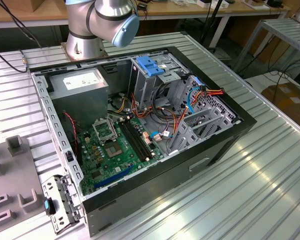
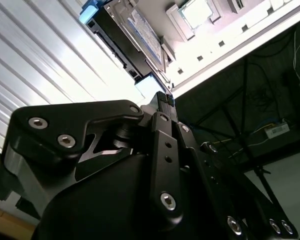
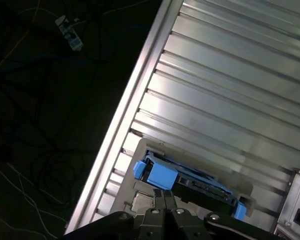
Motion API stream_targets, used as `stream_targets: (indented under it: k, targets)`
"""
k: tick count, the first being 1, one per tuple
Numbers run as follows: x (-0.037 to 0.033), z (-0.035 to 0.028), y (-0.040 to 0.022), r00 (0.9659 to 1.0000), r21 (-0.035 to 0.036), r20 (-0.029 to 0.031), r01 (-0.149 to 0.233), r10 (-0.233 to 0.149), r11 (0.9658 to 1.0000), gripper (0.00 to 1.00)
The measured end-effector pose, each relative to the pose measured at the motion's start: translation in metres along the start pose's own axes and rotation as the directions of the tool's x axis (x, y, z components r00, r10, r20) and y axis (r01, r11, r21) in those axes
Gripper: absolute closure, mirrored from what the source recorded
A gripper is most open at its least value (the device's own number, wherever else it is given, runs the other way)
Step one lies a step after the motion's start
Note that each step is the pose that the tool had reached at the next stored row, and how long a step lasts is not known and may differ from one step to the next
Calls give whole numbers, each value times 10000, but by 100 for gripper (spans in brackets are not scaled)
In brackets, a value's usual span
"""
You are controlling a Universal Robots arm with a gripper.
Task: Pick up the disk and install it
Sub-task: 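Pick up the disk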
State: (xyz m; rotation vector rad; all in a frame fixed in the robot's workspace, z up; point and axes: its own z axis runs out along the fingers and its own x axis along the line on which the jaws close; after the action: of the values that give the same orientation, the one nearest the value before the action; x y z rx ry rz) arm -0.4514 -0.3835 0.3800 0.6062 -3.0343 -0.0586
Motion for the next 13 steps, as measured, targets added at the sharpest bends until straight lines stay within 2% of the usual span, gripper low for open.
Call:
stream_targets:
  k: [2,5,9,10,13]
  targets:
    - [-1,0,-1,9999,11,6,144,-144,9999,89]
    - [-1,1,-2,9996,39,52,291,-292,9996,89]
    - [0,4,-2,9984,138,237,506,-509,9986,89]
    - [0,5,-3,9979,156,264,596,-600,9981,89]
    - [-1,7,-2,9939,190,277,1064,-1069,9941,89]
